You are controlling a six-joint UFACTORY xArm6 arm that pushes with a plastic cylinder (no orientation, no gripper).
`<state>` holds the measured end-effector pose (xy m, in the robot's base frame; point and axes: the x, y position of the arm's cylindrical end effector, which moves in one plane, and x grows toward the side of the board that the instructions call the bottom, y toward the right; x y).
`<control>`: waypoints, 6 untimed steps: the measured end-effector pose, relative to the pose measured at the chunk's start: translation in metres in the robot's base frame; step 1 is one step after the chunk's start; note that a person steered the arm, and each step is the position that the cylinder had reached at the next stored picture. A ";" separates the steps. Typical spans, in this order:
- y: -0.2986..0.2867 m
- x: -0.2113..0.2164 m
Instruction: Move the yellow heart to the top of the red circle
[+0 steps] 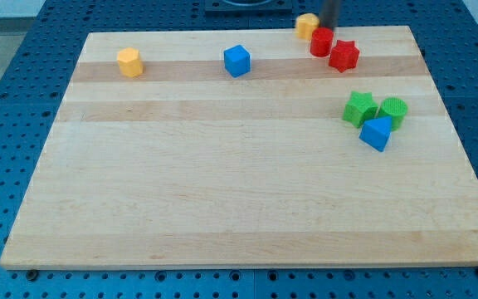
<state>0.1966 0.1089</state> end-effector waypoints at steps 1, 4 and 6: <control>-0.050 0.033; -0.170 0.002; -0.094 -0.003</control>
